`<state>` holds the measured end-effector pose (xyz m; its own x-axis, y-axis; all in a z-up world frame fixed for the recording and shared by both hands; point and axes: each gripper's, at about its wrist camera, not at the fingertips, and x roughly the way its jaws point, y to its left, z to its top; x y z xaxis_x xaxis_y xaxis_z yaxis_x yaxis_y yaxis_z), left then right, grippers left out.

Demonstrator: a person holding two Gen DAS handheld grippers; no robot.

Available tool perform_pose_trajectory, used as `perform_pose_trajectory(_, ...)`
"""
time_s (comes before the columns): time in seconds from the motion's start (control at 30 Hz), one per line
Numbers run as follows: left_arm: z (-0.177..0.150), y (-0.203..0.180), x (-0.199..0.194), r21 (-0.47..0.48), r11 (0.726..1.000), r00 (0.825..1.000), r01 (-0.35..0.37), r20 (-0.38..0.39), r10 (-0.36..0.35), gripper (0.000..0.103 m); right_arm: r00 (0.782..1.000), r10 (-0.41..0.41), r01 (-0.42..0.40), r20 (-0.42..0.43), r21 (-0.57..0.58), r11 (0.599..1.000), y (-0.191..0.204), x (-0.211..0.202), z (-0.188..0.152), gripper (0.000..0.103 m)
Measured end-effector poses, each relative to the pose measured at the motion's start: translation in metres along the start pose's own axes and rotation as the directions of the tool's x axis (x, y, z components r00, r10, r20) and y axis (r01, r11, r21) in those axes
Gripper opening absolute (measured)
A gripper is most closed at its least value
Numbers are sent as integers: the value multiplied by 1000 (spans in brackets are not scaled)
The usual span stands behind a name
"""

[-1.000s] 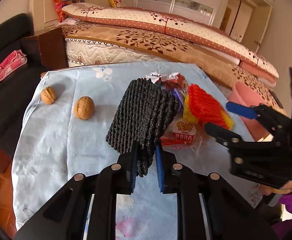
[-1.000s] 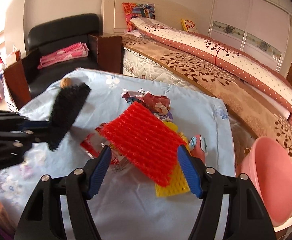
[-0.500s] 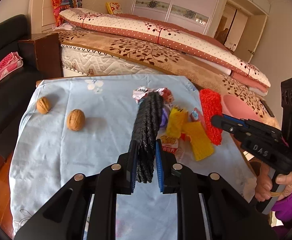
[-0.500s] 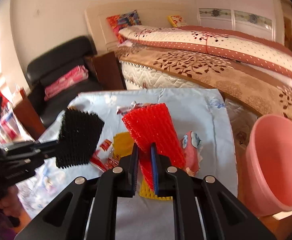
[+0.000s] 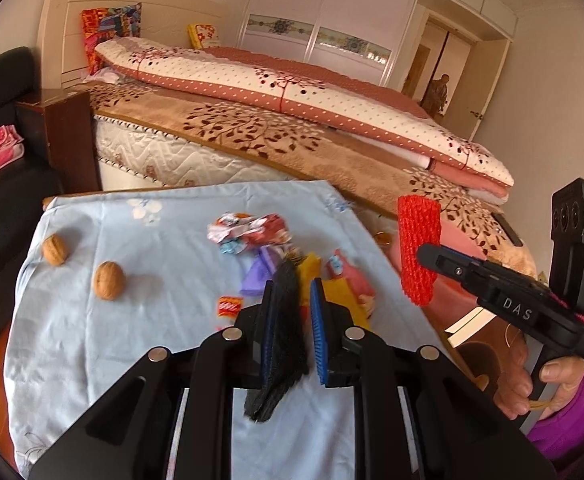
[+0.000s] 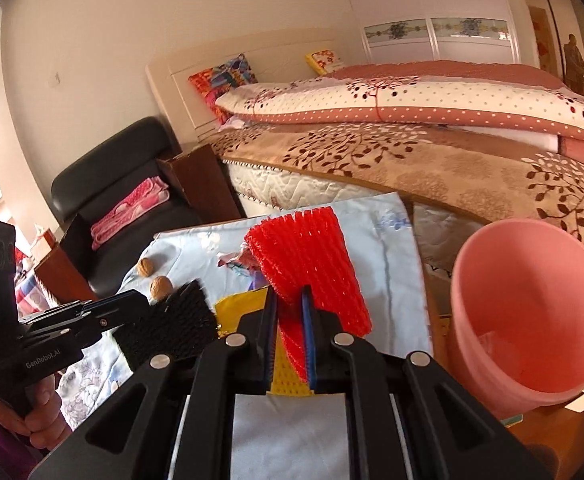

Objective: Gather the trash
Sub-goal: 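Lift the black pad with the left gripper while the right gripper grasps the red foam net, then carry the red net with the right gripper over the bucket while the left carries the black pad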

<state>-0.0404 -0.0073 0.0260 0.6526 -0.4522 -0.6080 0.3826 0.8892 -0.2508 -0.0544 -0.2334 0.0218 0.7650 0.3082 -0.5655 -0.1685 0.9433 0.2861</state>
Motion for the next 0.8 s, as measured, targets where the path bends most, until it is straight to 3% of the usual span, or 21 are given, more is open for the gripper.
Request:
perform_pose_trajectory(0.43, 34, -60, 21, 76, 991, 994, 109, 18, -111, 17, 994, -89, 80, 64, 135, 988, -62, -36, 5, 11)
perform_pose_trajectory(0.8, 52, -123, 51, 172, 957, 971, 234, 3, -238, 17, 982, -176, 153, 61, 276, 949, -133, -52, 0, 11)
